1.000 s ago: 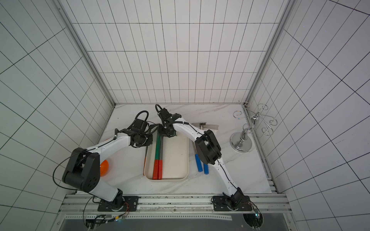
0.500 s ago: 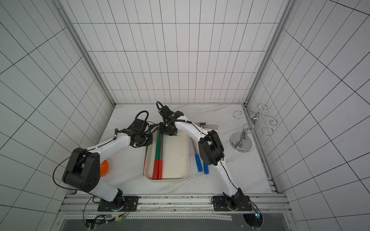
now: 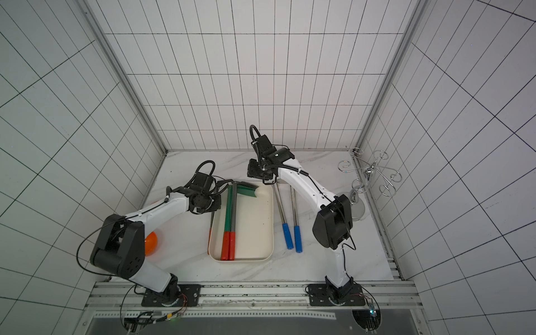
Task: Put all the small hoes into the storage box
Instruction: Place the hoe in the storage box, then pick up the hoe from the center of the board.
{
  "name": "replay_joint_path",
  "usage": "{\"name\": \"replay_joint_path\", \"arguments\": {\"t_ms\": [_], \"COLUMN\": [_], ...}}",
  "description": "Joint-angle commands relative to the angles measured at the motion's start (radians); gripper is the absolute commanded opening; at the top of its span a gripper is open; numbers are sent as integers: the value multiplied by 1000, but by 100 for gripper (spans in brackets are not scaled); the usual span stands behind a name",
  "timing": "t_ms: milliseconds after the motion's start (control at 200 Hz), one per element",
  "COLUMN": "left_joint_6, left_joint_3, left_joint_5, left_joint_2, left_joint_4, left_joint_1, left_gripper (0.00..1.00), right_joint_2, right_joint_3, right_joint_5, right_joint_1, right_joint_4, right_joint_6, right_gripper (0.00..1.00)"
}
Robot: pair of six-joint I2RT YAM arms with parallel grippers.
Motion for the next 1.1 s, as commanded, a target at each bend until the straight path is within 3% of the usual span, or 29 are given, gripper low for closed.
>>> {"name": "replay_joint_path", "arguments": {"t_ms": [0, 195, 395, 635, 870, 1095], "left_joint_6": [-49, -54, -41, -2, 44, 70], "left_joint_3": [45, 46, 73, 136, 163, 129], "left_joint_5": [43, 46, 33, -54, -173, -154], "left_joint_2": [-34, -51, -83, -152, -193, -193], "left_joint_4": [79, 72, 35, -48, -108, -120], "left_joint_1": [3, 2, 2, 4, 24, 97], "left_gripper": [0, 2, 21, 35, 37, 37], "right_joint_2": [-39, -96, -149, -187, -220, -251], "right_joint_3": [-113, -249, -342, -389, -438, -479], "right_joint_5": [38, 49, 53, 53, 56, 54], "right_joint_1": [-19, -40, -55, -60, -65, -70], "right_joint_4": [-31, -5, 20, 31, 42, 50], "right_joint_6": [-20, -31, -36, -45, -52, -58], "right_gripper": [47, 48, 49, 49, 49, 49]}}
